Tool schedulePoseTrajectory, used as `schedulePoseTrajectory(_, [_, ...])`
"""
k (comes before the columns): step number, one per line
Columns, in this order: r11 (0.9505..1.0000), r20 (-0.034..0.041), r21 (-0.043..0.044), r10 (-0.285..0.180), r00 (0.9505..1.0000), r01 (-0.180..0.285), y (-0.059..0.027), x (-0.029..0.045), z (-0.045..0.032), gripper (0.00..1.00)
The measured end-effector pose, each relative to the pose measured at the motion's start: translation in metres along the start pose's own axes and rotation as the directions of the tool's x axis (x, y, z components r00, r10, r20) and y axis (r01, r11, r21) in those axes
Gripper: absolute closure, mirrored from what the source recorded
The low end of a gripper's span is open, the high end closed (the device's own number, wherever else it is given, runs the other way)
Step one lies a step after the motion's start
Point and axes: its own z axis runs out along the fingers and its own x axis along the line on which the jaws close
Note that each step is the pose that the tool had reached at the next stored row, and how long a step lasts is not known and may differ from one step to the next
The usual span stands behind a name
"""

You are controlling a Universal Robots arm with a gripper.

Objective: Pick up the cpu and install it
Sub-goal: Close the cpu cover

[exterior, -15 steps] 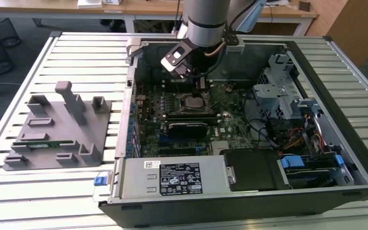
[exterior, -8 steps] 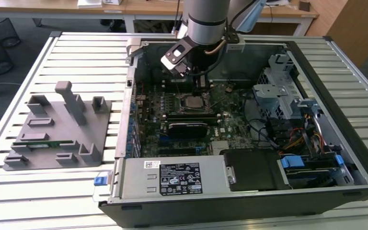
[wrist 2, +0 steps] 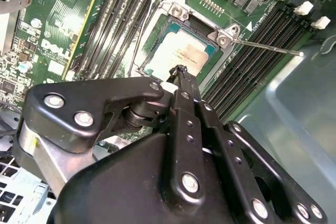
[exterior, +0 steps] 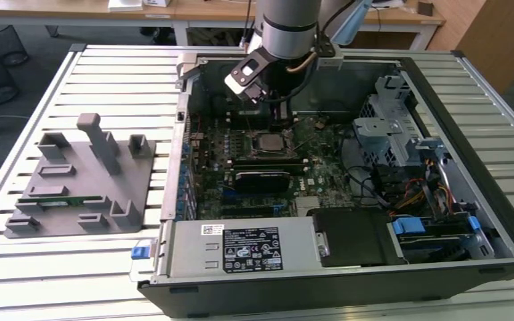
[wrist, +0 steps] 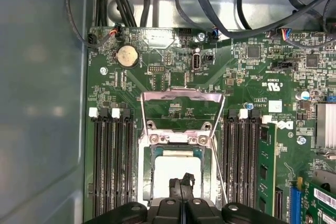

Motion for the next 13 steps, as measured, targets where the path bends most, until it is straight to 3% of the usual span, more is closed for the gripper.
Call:
schedulePoseTrajectory(3, [1.0000, 0.0001, 0.0001, 0.000, 1.0000, 0.000, 0.0000, 0.0002, -0.0054, 0.89])
schedulePoseTrajectory(4, [1.0000, 0.0009, 0.0000, 0.000, 1.0000, 0.000, 0.0000, 0.0007, -0.0179, 0.89])
schedulePoseTrajectory(7, [1.0000, 0.0022, 0.0001, 0.000, 1.0000, 0.000, 0.0000, 0.0008, -0.0288, 0.89])
schedulePoseTrajectory(11, [1.0000, 0.0027, 0.0001, 0.000, 1.0000, 0.000, -0.0001, -0.0009, -0.0300, 0.89])
schedulePoseTrajectory(13, [1.0000, 0.0025, 0.0000, 0.000, 1.0000, 0.000, -0.0001, -0.0065, -0.0299, 0.89])
